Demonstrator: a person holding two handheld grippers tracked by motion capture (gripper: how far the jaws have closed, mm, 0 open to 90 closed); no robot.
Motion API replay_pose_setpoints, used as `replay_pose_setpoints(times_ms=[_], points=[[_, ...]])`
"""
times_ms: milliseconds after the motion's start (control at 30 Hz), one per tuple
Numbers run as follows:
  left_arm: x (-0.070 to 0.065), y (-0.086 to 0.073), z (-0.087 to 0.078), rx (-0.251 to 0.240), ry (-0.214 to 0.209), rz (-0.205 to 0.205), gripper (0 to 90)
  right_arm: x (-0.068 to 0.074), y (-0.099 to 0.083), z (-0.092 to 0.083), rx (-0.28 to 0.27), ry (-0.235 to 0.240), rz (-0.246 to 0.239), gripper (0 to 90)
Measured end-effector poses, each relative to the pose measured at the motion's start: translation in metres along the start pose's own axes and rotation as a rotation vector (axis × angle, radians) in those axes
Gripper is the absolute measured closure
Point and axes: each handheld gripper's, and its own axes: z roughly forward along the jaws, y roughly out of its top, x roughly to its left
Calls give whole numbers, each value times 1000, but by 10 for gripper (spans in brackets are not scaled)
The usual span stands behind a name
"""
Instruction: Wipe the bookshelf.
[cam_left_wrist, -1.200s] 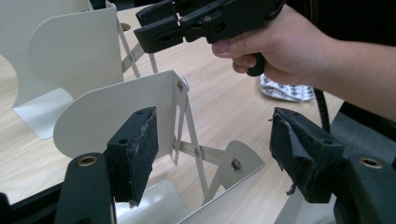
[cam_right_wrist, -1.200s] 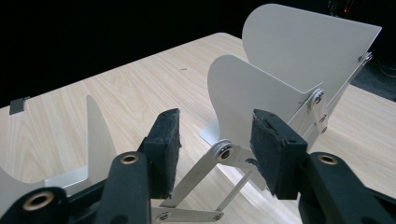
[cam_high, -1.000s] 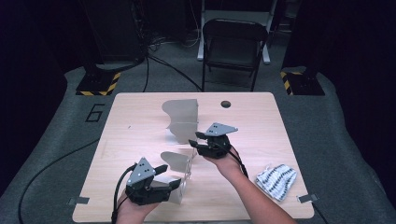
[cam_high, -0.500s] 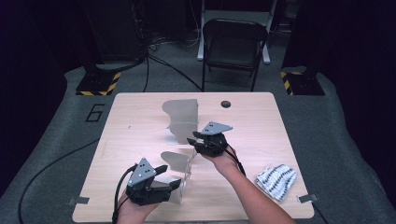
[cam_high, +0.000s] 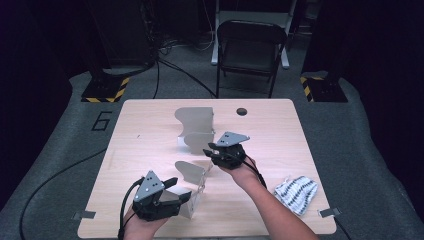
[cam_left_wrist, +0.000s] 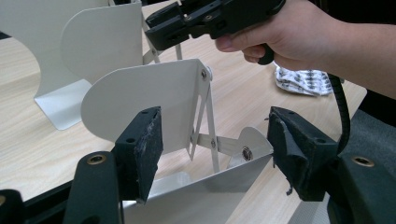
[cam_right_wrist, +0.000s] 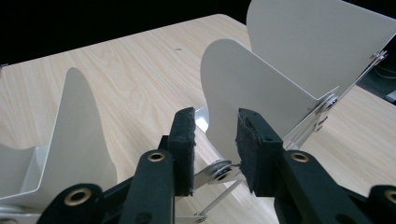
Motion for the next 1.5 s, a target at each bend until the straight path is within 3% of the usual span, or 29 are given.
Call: replay_pose_setpoints(times_ms=[333, 567, 867, 1000, 1133, 1500], points=[[1, -3, -3, -16, -1, 29, 361, 4, -8, -19, 9, -12, -12, 712], [3, -4, -6, -18, 4, 40, 347, 6, -14, -33, -8, -1, 21, 713], [6, -3, -8, -7, -18, 54, 338, 6, -23, -51, -36, 27, 58, 712], [1, -4, -10, -13, 21, 50, 329, 7, -23, -50, -37, 36, 58, 667], [-5, -7, -12, -27, 106, 62, 250, 7, -22, -46, -38, 34, 63, 644], [2, -6, -13, -25, 163, 38, 225, 7, -18, -33, -21, 41, 62, 609]])
